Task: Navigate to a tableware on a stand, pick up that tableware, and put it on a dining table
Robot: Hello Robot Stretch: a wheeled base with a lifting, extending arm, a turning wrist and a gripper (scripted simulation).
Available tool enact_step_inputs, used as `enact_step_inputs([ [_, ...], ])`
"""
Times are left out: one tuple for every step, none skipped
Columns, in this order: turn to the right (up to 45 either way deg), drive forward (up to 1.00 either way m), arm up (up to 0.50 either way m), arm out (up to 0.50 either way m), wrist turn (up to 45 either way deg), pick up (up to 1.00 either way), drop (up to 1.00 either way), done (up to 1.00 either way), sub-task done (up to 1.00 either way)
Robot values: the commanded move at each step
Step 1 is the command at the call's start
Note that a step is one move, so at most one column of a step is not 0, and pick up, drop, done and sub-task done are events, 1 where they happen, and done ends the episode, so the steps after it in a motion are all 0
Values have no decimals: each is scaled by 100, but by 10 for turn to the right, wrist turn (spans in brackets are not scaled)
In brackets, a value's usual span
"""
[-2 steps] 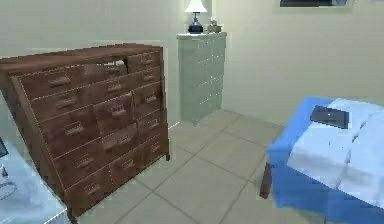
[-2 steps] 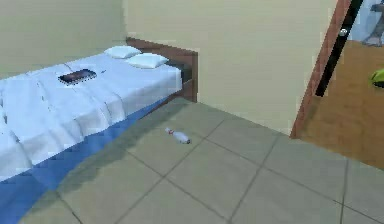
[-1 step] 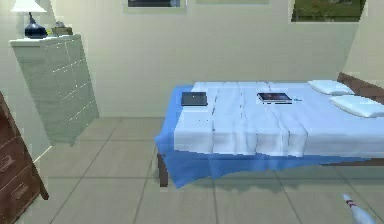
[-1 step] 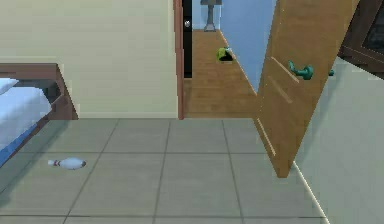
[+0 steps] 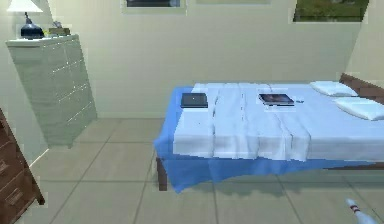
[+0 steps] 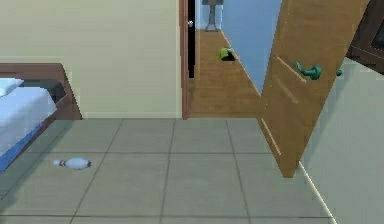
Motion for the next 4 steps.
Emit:
enact_step_inputs([
  [-450, 0, 0, 0, 0, 0, 0, 0, 0],
  [-240, 0, 0, 0, 0, 0, 0, 0, 0],
  [0, 30, 0, 0, 0, 0, 0, 0, 0],
  [-450, 0, 0, 0, 0, 0, 0, 0, 0],
])
